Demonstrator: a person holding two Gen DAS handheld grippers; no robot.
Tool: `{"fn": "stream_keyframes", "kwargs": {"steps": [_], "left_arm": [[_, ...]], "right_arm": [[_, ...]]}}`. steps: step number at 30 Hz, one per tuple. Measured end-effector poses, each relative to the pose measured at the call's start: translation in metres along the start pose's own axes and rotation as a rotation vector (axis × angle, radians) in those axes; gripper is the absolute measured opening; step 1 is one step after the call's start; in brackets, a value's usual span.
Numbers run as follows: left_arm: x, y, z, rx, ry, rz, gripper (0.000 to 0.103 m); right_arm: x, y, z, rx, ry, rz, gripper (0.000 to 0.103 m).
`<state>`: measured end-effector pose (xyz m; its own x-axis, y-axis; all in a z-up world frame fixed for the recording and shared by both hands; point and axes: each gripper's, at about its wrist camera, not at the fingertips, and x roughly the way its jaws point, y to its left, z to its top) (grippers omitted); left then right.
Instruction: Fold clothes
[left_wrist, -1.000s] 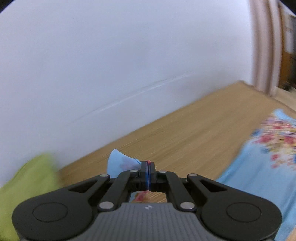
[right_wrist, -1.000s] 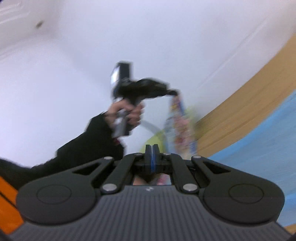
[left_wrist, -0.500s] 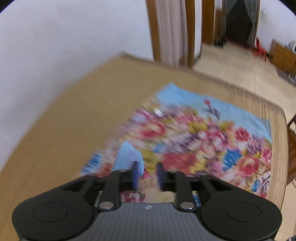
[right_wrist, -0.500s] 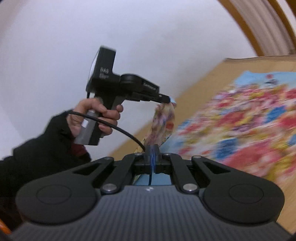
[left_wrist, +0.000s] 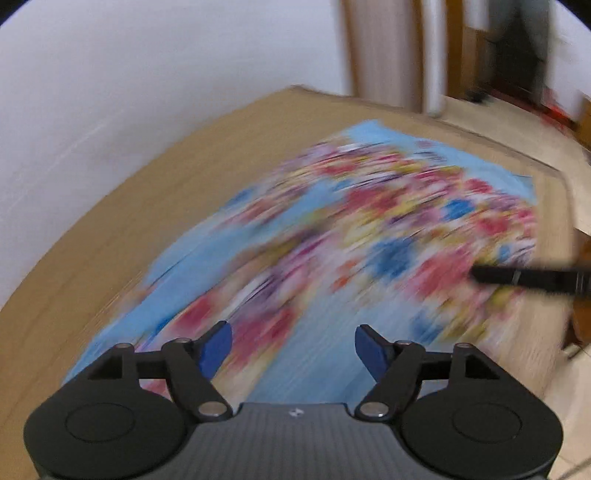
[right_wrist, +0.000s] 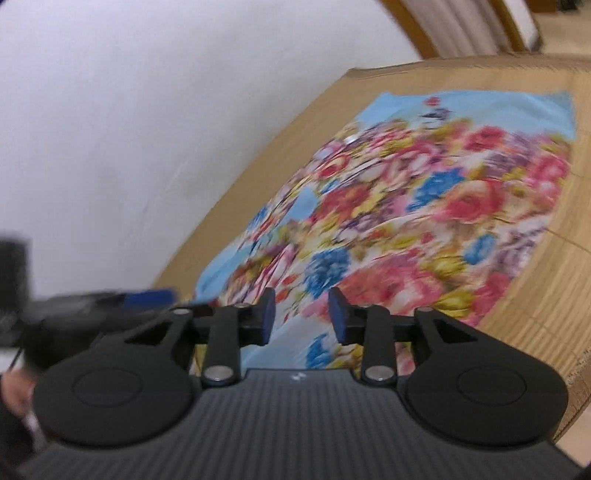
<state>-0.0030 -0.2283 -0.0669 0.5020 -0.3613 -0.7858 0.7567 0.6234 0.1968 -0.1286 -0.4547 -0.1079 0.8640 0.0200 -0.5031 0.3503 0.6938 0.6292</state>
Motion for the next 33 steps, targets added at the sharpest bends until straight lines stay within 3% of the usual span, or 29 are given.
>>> {"fn": "stream_keyframes", "kwargs": {"steps": [4,7,9,12,15,18,21,22,25,29,33], "left_arm": [[-0.032,0.087,-0.082,-0.227,0.054,0.145,0.076],[-0.047,0.141,-0.133,-0.370,0.094,0.241,0.076],[-0.055,0.163,-0.158,-0.436,0.115,0.267,0.076],[-0.062,0.179,-0.178,-0.497,0.119,0.258,0.076],[-0.058,0.182,-0.183,-0.541,0.116,0.260,0.076],[-0.051,0.182,-0.185,-0.574,0.112,0.251,0.076],[-0.042,0.179,-0.183,-0.573,0.102,0.230,0.076],[-0.038,0.178,-0.183,-0.569,0.103,0.233,0.076],[-0.031,0.176,-0.181,-0.563,0.104,0.239,0.076],[-0.023,0.173,-0.182,-0.558,0.108,0.224,0.076],[-0.023,0.168,-0.179,-0.552,0.113,0.220,0.076]], "right_arm": [[0.037,0.059,-0.008,-0.187,0.100,0.038,0.053],[0.079,0.111,-0.018,-0.324,0.158,0.123,0.063],[0.115,0.148,-0.026,-0.429,0.202,0.188,0.063],[0.163,0.206,-0.043,-0.610,0.276,0.203,0.062],[0.212,0.251,-0.058,-0.818,0.224,0.179,0.062],[0.252,0.274,-0.066,-0.973,0.198,0.146,0.062],[0.282,0.281,-0.067,-1.019,0.245,0.141,0.061],[0.289,0.280,-0.066,-1.026,0.257,0.151,0.059],[0.300,0.277,-0.064,-1.071,0.294,0.156,0.004],[0.256,0.270,-0.037,-1.026,0.197,0.199,0.003],[0.180,0.246,0.006,-1.001,0.051,0.194,0.003]]}}
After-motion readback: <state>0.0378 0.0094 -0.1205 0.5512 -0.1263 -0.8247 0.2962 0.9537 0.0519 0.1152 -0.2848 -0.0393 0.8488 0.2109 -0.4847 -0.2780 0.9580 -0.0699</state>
